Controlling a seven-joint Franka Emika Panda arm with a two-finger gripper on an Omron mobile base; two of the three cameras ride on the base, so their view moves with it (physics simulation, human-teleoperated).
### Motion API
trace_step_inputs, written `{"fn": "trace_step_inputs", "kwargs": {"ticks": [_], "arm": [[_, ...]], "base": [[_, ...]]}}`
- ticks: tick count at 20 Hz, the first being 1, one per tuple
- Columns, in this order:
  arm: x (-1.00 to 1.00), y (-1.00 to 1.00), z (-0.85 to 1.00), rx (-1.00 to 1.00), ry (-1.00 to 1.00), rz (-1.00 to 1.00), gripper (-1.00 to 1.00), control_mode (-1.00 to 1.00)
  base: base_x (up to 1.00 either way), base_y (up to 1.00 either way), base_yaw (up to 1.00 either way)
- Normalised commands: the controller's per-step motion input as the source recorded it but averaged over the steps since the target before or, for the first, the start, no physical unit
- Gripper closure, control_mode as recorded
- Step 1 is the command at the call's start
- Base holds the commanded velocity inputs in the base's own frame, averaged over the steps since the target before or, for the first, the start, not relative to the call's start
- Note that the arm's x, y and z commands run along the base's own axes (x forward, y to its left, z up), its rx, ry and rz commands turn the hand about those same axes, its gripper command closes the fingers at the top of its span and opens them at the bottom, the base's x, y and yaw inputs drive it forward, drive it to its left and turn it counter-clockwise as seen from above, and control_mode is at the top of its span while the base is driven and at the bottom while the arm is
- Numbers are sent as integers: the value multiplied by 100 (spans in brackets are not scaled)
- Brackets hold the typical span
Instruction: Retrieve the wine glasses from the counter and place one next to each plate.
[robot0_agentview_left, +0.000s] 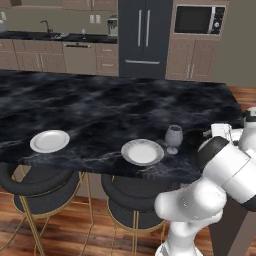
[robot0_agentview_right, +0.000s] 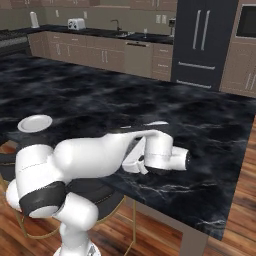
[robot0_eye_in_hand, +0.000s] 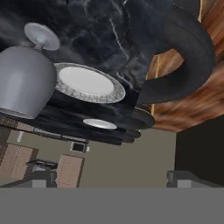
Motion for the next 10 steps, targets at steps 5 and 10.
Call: {"fn": "trace_step_inputs", "kwargs": {"ticks": [5,10], "arm": [[-65,35,83,0,-11,-2,-100,-100],[-48,27,90,0,-12,0,-100,-100]], "base": [[0,0,0],[0,0,0]]}}
